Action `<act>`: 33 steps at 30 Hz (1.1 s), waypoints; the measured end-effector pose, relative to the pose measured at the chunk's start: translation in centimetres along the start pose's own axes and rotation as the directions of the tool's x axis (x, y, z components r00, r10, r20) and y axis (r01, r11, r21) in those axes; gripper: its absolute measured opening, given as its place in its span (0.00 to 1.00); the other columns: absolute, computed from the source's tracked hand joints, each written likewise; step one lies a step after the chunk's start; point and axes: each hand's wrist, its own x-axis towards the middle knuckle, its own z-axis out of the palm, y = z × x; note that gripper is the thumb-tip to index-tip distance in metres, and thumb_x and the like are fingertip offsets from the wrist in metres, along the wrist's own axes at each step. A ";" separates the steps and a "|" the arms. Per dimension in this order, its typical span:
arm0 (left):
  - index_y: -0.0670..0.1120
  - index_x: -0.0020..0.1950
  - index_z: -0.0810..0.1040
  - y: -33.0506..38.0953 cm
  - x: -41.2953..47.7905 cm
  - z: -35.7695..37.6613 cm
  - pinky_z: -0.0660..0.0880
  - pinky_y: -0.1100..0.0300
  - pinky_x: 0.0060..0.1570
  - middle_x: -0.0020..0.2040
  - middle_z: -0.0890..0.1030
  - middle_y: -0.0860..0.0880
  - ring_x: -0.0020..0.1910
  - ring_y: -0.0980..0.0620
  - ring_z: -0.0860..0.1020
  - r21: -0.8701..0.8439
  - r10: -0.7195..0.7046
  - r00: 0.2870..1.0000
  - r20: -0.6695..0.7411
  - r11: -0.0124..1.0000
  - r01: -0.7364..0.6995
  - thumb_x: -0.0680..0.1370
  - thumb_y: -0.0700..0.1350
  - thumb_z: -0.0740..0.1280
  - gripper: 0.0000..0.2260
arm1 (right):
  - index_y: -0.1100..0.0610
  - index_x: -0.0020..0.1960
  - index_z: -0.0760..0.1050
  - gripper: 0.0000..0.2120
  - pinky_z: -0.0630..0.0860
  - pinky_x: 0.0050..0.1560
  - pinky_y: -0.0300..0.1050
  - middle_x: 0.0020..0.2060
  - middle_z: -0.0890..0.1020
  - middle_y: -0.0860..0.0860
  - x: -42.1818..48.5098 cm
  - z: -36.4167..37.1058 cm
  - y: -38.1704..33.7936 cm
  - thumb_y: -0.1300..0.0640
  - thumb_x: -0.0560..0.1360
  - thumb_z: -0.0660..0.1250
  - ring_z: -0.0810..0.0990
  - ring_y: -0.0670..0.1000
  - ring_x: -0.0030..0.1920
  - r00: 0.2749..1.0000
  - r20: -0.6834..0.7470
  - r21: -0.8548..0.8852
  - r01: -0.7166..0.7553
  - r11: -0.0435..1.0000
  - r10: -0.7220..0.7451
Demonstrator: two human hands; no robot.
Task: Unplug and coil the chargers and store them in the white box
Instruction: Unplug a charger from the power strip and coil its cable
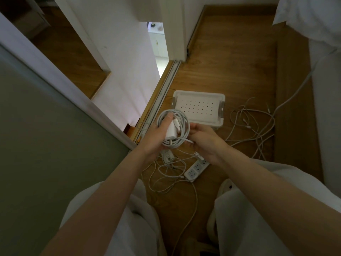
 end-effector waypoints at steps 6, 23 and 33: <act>0.49 0.65 0.72 -0.4 0.4 0.3 0.80 0.51 0.48 0.53 0.82 0.45 0.50 0.47 0.82 0.067 0.010 0.996 -0.087 0.998 -0.004 0.79 0.57 0.58 0.18 | 0.53 0.60 0.62 0.08 0.76 0.35 0.32 0.49 0.77 0.52 -0.9 0.7 -0.1 0.57 0.81 0.54 0.79 0.47 0.41 0.955 -0.096 -0.426 0.216 0.879 -0.282; 0.49 0.63 0.73 -0.8 1.3 0.4 0.80 0.58 0.40 0.53 0.80 0.43 0.49 0.47 0.81 0.196 0.034 0.993 -0.115 0.980 -0.011 0.80 0.55 0.58 0.16 | 0.55 0.49 0.73 0.04 0.74 0.46 0.29 0.49 0.72 0.49 -1.1 1.1 -0.1 0.61 0.78 0.60 0.72 0.41 0.46 0.762 0.088 -0.789 0.446 0.422 -0.642; 0.48 0.58 0.75 0.0 1.3 0.5 0.78 0.62 0.37 0.49 0.81 0.43 0.46 0.49 0.81 0.275 0.079 0.994 -0.078 0.960 -0.055 0.79 0.56 0.61 0.15 | 0.59 0.50 0.71 0.05 0.81 0.49 0.48 0.44 0.79 0.57 -1.8 0.9 -3.3 0.61 0.80 0.56 0.81 0.54 0.46 0.842 -0.083 -0.425 0.454 0.784 -0.533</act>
